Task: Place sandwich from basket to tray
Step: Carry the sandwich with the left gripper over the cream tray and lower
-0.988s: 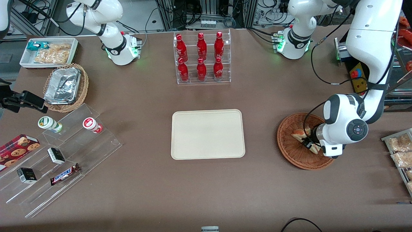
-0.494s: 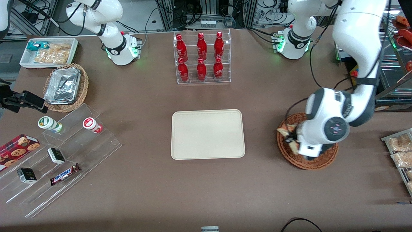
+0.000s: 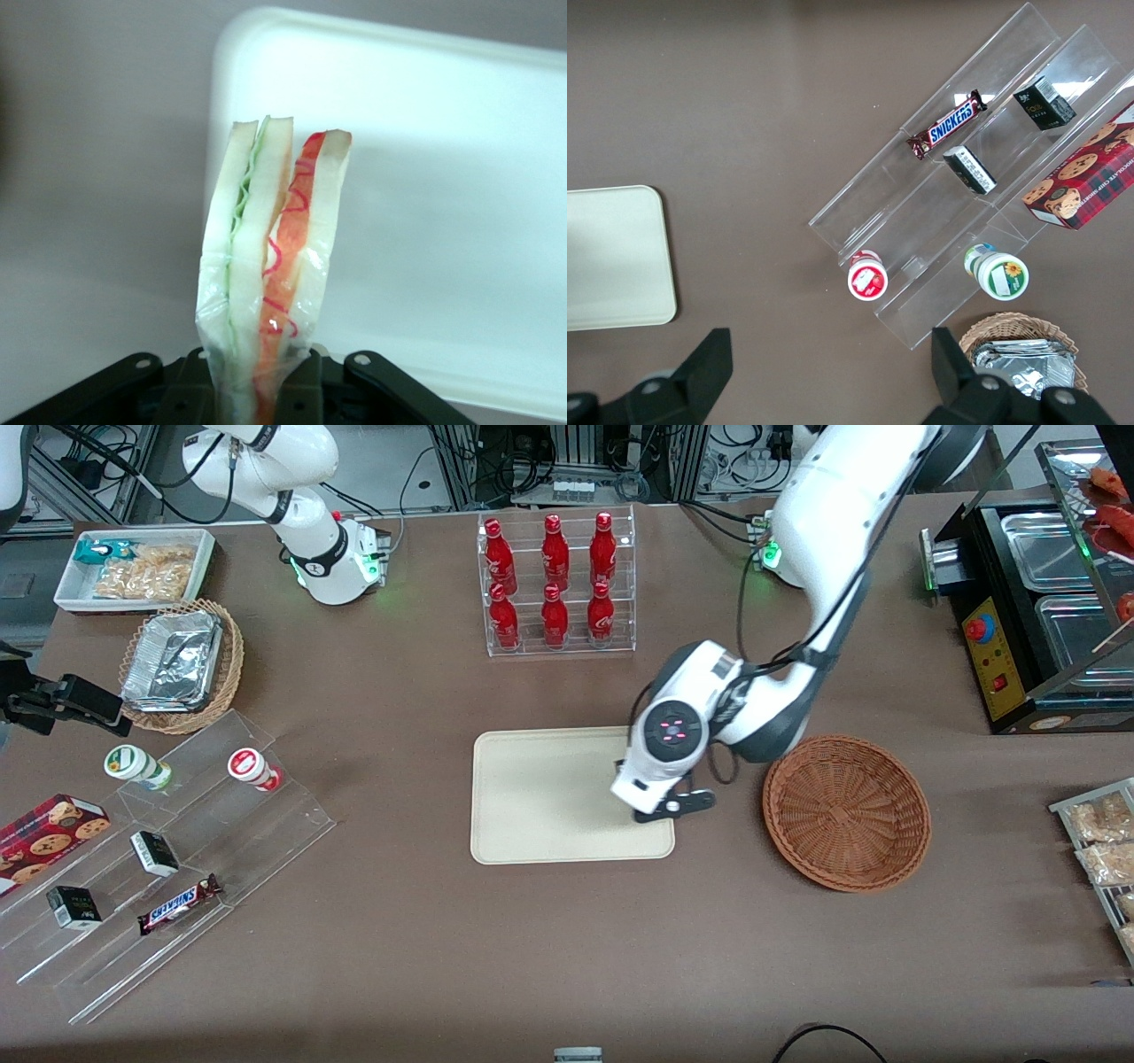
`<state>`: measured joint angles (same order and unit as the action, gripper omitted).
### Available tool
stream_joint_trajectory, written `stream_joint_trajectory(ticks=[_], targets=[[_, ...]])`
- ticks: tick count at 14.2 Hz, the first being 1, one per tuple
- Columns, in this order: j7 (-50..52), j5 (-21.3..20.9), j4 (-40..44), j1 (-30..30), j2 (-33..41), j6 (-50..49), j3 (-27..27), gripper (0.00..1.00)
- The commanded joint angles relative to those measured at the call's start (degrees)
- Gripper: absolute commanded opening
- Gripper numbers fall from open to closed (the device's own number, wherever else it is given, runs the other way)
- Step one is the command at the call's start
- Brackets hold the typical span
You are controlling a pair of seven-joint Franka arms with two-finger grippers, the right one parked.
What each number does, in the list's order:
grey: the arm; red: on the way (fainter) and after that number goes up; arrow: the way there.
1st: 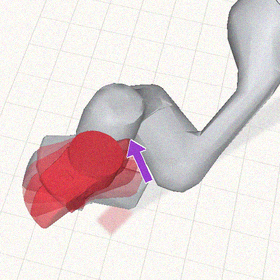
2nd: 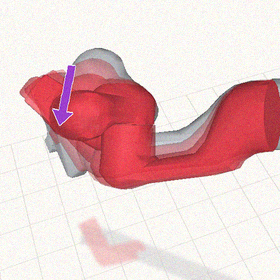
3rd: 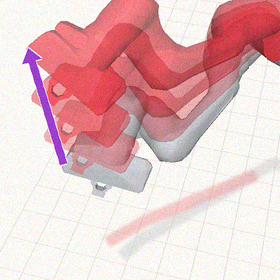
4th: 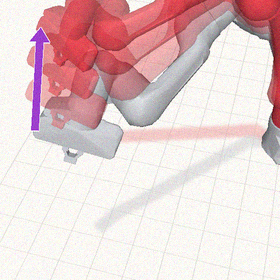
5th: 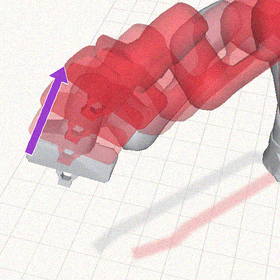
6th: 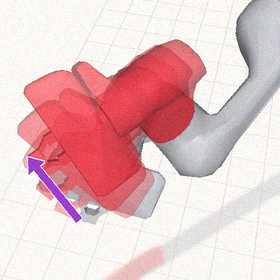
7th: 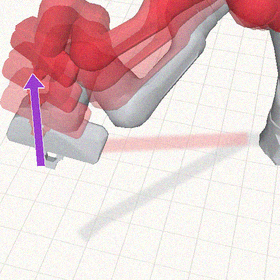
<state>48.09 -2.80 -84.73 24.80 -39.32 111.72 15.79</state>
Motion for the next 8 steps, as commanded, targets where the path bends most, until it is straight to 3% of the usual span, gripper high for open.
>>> stream_joint_trajectory(ticks=[1, 6, 7, 8], targets=[[-1.68, 0.34, 5.71, 3.57, -3.83, -0.27, 0.47, 0.21], [1.47, -0.10, 14.75, 7.63, -10.94, -0.27, 0.38, 0.27], [1.92, -0.19, 15.47, 8.24, -11.56, -0.27, 0.21, 0.32], [1.92, -0.19, 15.47, 8.51, -11.65, -0.27, 0.03, 0.53]])
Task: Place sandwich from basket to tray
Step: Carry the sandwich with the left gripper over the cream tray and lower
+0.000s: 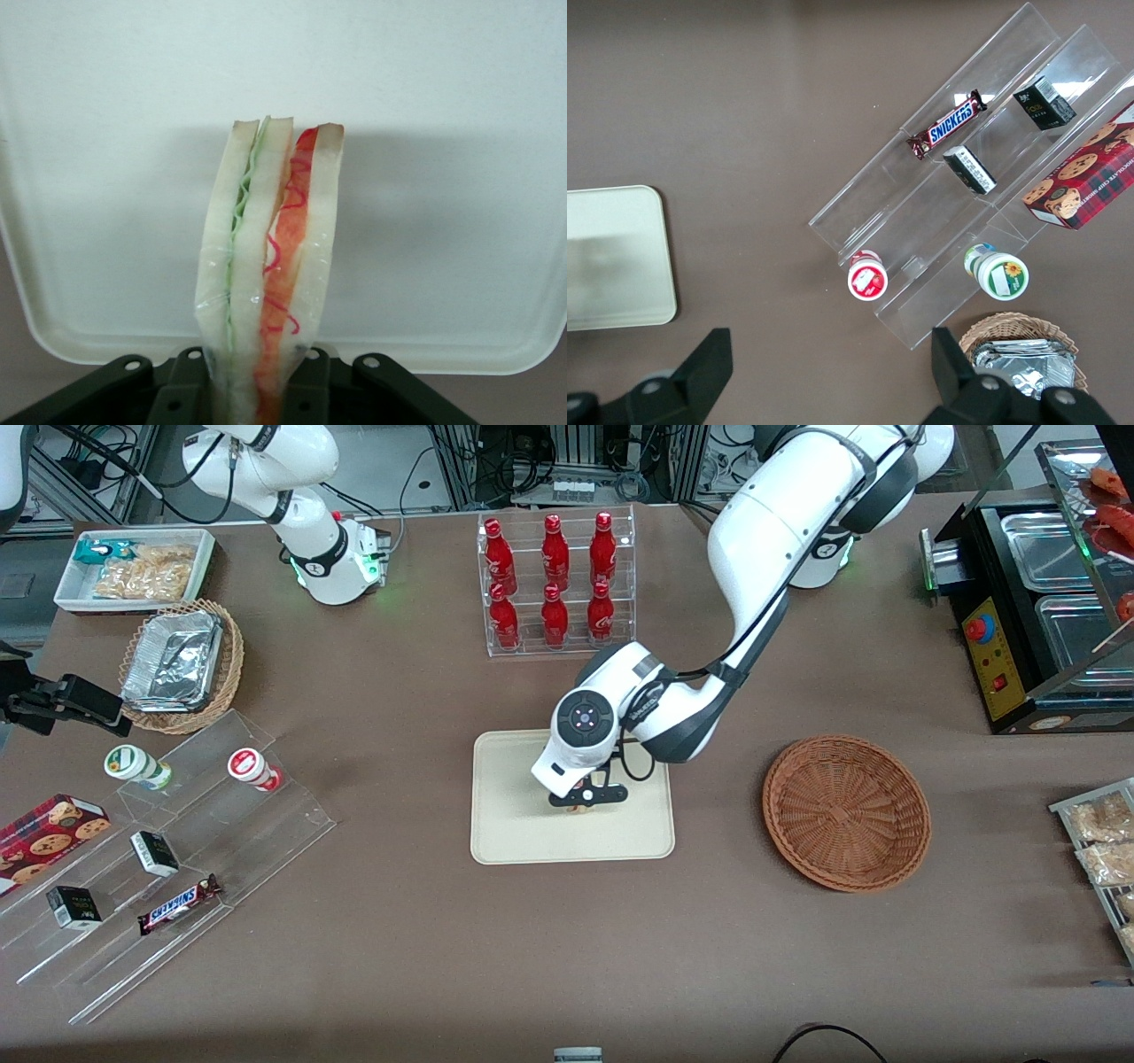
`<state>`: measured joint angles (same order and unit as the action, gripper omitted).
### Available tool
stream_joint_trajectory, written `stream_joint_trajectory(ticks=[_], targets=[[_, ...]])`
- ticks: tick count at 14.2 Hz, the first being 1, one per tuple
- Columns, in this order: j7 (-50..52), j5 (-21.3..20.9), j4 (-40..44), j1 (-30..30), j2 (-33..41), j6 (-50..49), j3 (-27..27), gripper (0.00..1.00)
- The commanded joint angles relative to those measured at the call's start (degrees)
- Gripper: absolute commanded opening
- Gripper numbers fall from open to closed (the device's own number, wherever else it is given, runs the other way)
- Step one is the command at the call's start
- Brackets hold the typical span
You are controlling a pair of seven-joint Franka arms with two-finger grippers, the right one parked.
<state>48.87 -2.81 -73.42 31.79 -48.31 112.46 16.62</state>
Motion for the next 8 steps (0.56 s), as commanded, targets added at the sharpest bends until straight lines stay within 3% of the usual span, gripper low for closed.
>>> stream_joint_trajectory(ticks=[1, 2, 8], targets=[[1.67, -0.35, 4.16, 1.60, -2.49, -1.02, -1.06, 0.85], [2.63, -2.18, 4.16, 1.60, -2.23, -1.10, -1.06, 1.00], [6.68, -9.66, 5.92, 0.82, 1.45, -1.63, -1.24, 1.00]])
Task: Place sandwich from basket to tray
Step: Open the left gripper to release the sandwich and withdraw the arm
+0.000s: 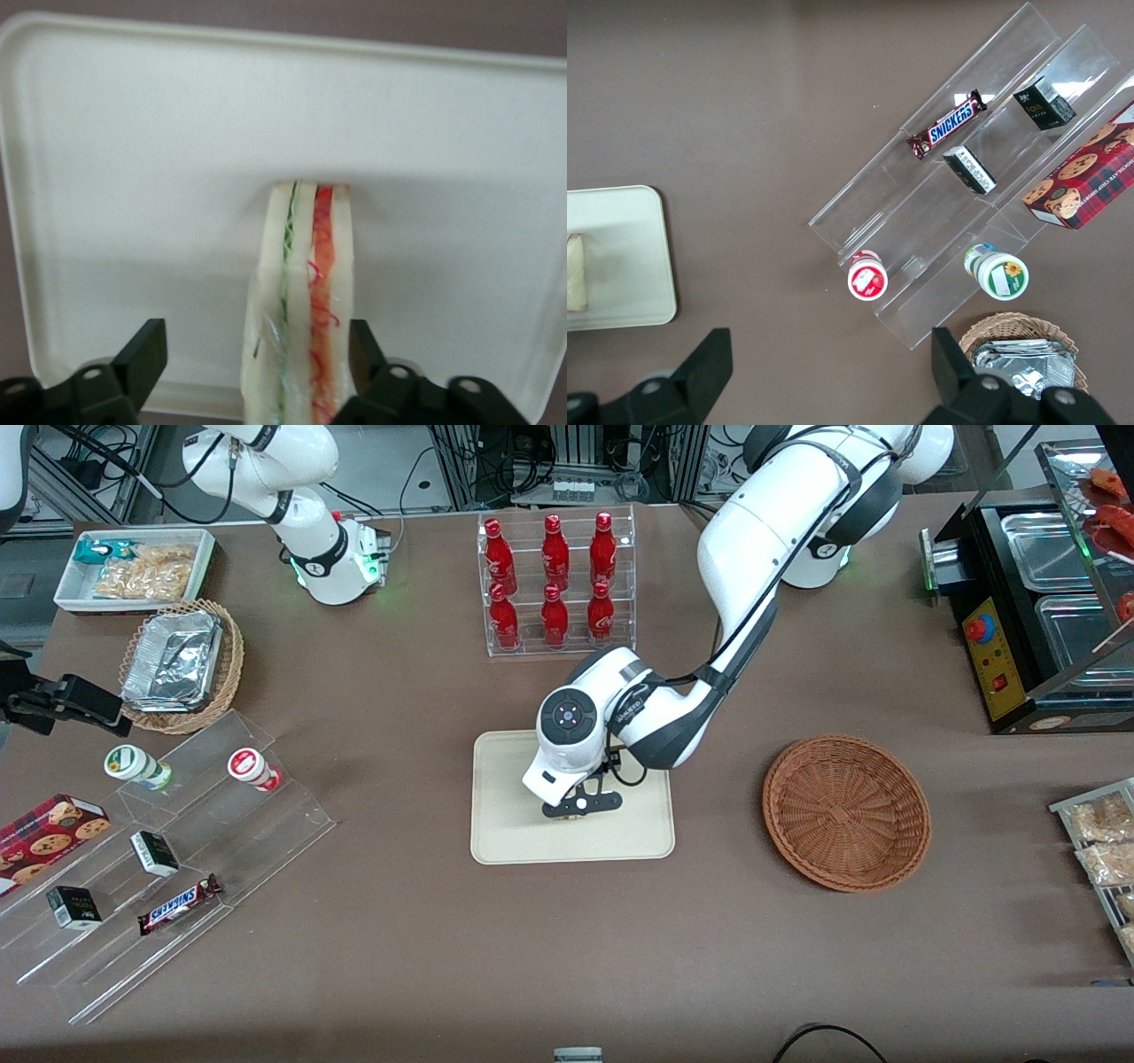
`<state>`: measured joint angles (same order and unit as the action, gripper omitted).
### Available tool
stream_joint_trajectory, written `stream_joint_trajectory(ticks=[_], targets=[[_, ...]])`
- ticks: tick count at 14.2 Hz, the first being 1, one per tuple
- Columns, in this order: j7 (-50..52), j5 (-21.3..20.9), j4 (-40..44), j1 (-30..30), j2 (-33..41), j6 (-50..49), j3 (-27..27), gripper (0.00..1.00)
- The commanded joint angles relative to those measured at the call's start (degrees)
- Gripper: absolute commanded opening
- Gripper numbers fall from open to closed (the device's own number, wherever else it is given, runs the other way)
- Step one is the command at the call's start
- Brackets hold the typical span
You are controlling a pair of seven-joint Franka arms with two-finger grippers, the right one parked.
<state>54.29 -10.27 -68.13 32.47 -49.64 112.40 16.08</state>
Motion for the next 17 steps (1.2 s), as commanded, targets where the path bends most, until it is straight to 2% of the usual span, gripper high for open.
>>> stream_joint_trajectory(ticks=[1, 3, 6, 8, 10, 11, 14, 17], targets=[[0.82, -2.30, 0.37, -0.30, 4.89, -1.92, -1.83, 1.00], [0.47, -1.77, 0.01, -1.96, 8.75, -4.98, -3.42, 1.00], [-2.94, -1.15, -1.99, -8.55, 16.04, -14.54, -3.16, 1.00], [-12.31, -0.28, -9.00, -14.34, 23.76, -17.30, -3.07, 1.00], [-23.21, 4.27, -14.90, -20.75, 30.01, -18.00, -3.16, 1.00], [-28.40, 4.99, -16.50, -23.91, 32.22, -20.01, -3.16, 1.00], [-39.15, 5.26, -16.60, -31.40, 35.83, -27.13, -3.16, 1.00], [-41.19, 5.26, -16.86, -35.01, 40.22, -31.18, -3.25, 1.00]])
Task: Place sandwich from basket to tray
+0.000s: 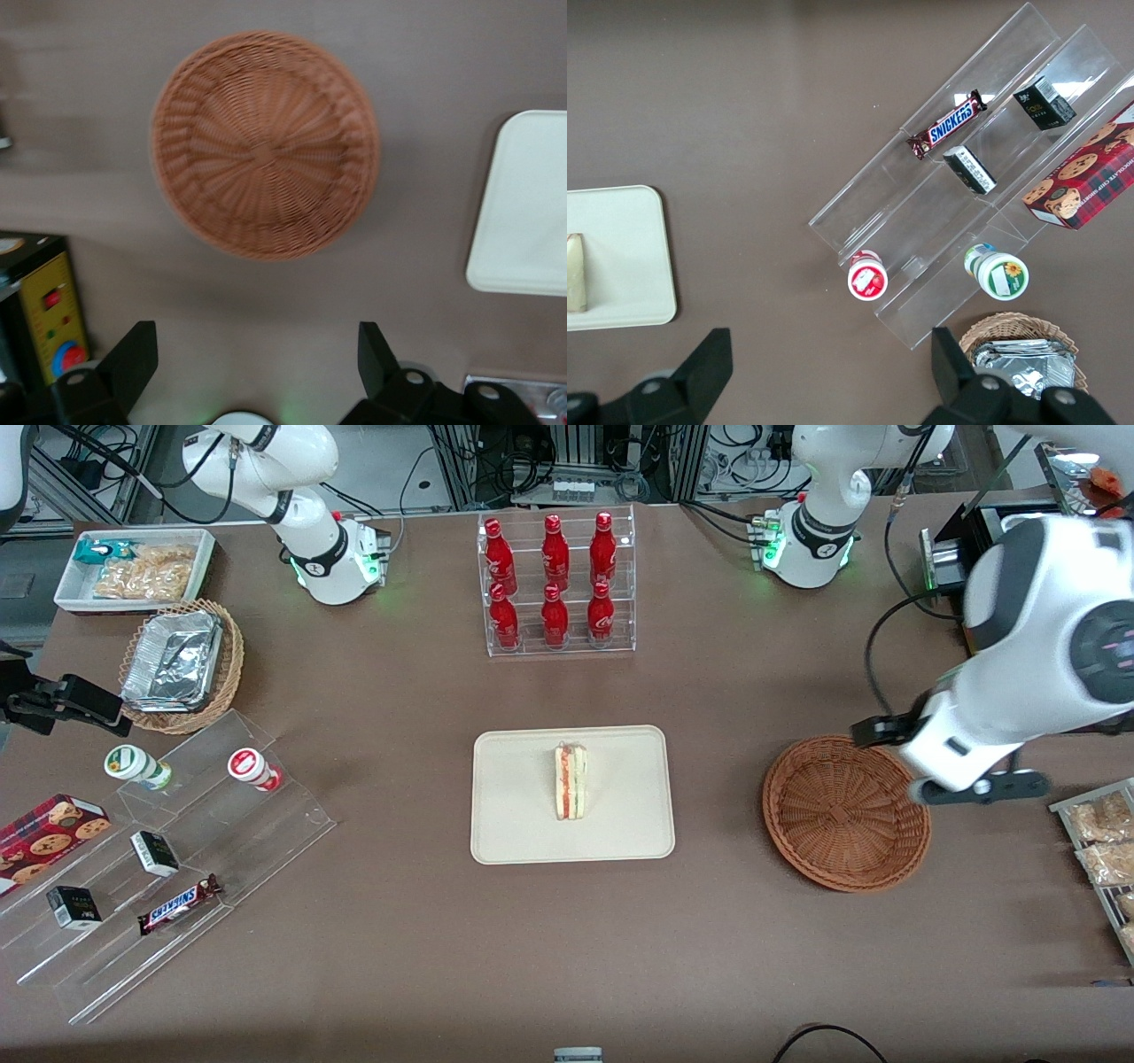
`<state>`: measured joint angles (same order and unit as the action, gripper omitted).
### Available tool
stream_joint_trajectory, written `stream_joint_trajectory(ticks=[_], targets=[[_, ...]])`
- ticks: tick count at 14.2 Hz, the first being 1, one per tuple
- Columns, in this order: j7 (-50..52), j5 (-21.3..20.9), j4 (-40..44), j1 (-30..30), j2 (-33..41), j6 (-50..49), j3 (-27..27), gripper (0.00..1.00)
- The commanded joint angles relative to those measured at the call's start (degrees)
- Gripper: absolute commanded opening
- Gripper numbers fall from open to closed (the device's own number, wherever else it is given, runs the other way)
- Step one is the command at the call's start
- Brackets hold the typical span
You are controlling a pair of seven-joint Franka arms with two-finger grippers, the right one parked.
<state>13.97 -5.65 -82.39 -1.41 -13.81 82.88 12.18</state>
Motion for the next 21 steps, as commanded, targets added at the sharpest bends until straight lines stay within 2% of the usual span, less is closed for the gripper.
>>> stream_joint_trajectory(ticks=[1, 4, 7, 13, 21], targets=[[-0.79, 1.25, -3.12, -1.84, 5.80, -1.85, 0.66, 1.00], [-0.96, 2.14, -6.28, -2.28, 11.25, -3.34, 0.48, 1.00], [-0.97, 1.70, -6.64, -2.02, 13.63, -5.71, 0.65, 1.00], [-1.14, 2.49, -1.81, -1.85, 12.49, -7.20, 0.83, 1.00], [-1.05, 2.67, -1.89, -1.93, 11.96, -7.12, 0.83, 1.00]])
